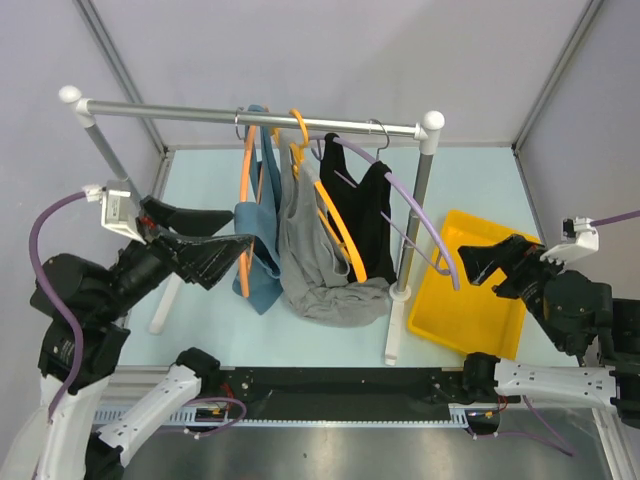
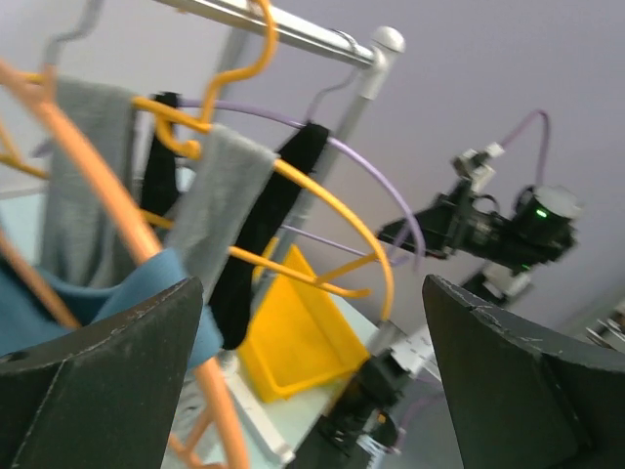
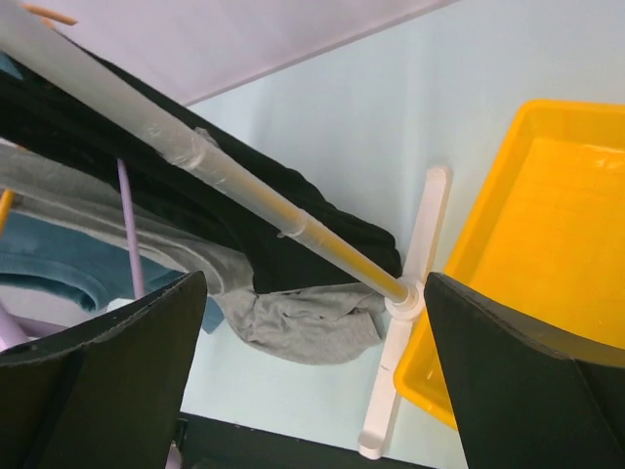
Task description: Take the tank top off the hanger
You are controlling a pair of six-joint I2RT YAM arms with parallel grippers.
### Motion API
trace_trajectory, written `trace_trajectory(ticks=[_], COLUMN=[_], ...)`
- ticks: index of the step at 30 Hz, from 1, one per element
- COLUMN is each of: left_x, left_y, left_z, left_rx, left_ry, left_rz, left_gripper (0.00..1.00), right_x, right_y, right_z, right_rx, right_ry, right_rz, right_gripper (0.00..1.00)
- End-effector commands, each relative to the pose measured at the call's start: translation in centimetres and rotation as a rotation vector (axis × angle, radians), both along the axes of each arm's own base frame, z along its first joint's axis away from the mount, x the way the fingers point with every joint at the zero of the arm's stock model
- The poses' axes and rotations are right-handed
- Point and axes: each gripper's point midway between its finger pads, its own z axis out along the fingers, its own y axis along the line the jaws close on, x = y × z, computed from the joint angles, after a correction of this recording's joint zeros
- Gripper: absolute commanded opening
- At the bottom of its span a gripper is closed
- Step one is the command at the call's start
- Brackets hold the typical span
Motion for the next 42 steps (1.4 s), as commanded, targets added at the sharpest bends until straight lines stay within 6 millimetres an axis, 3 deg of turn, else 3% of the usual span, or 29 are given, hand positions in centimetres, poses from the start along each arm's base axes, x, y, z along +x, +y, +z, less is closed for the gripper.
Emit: trace_trajectory(ticks=[1, 6, 7, 11, 14, 19, 25, 26, 27, 29, 30, 31, 32, 33, 34, 35, 37, 41, 42], left_x=[-2.6, -4.1, -2.6, 0.1, 1.8, 2.4, 1.3, 0.8, 1.0, 1.5, 2.5, 3.0, 4.0, 4.3, 6.0, 6.7, 7.6, 7.5, 7.4], left_y=[-3.5, -4.8, -5.3, -5.4, -4.3, -3.9, -6.4, -6.7, -7.4, -7.5, -7.3, -7.1, -6.7, -5.8, -4.4, -3.3, -0.6, 1.7, 1.9], left_z=[0.7, 3.4, 3.0, 2.9, 3.3, 4.0, 4.1, 4.9, 4.2, 4.7, 4.6, 5.0, 3.9, 5.1, 5.5, 4.4, 5.1, 4.9, 4.9], left_rx=[0.003, -0.070, -0.060, 0.021, 0.043, 0.046, 0.060, 0.031, 0.036, -0.001, -0.002, -0.010, 0.028, 0.041, 0.072, 0.101, 0.117, 0.135, 0.139], left_ry=[0.030, -0.054, -0.005, 0.027, 0.019, 0.000, -0.023, -0.020, 0.011, 0.049, 0.069, 0.065, 0.078, 0.035, -0.022, 0.028, -0.014, -0.040, -0.050], left_rz=[-0.305, -0.470, -0.452, -0.343, -0.212, -0.163, -0.380, -0.434, -0.504, -0.545, -0.533, -0.497, -0.427, -0.333, -0.169, -0.081, 0.110, 0.241, 0.249], left_gripper=[0.99, 0.99, 0.99, 0.99, 0.99, 0.99, 0.99, 0.99, 1.00, 0.99, 0.99, 0.99, 0.99, 0.99, 0.99, 0.99, 0.99, 0.99, 1.00], right_x=[0.0, -0.9, -1.3, -2.1, -2.3, -1.6, -1.5, -1.5, -1.5, -1.4, -1.5, -1.4, -1.3, -1.2, -1.1, -0.9, -0.6, -0.1, 0.2], right_y=[1.7, 4.1, 4.9, 7.4, 10.0, 11.6, 13.9, 14.2, 14.6, 15.6, 16.1, 16.6, 16.9, 17.2, 17.5, 17.6, 17.9, 18.2, 18.2], right_z=[1.8, 5.6, 6.2, 10.3, 11.3, 13.0, 12.0, 11.8, 11.5, 10.8, 10.5, 10.2, 10.1, 9.9, 9.9, 9.5, 9.5, 9.3, 9.3], right_rx=[-0.011, 0.047, 0.027, 0.078, 0.033, 0.011, 0.030, 0.033, 0.040, 0.038, 0.040, 0.041, 0.043, 0.044, 0.052, 0.047, 0.059, 0.073, 0.081], right_ry=[-0.067, -0.183, -0.217, -0.316, -0.339, -0.368, -0.363, -0.364, -0.357, -0.352, -0.348, -0.345, -0.345, -0.343, -0.347, -0.341, -0.345, -0.354, -0.359], right_rz=[0.089, 0.240, 0.299, 0.410, 0.481, 0.477, 0.504, 0.511, 0.520, 0.532, 0.543, 0.546, 0.551, 0.551, 0.550, 0.548, 0.540, 0.535, 0.521], right_gripper=[1.00, 1.00, 1.00, 1.00, 1.00, 1.00, 0.86, 0.84, 0.82, 0.79, 0.76, 0.75, 0.73, 0.71, 0.70, 0.68, 0.61, 0.49, 0.41])
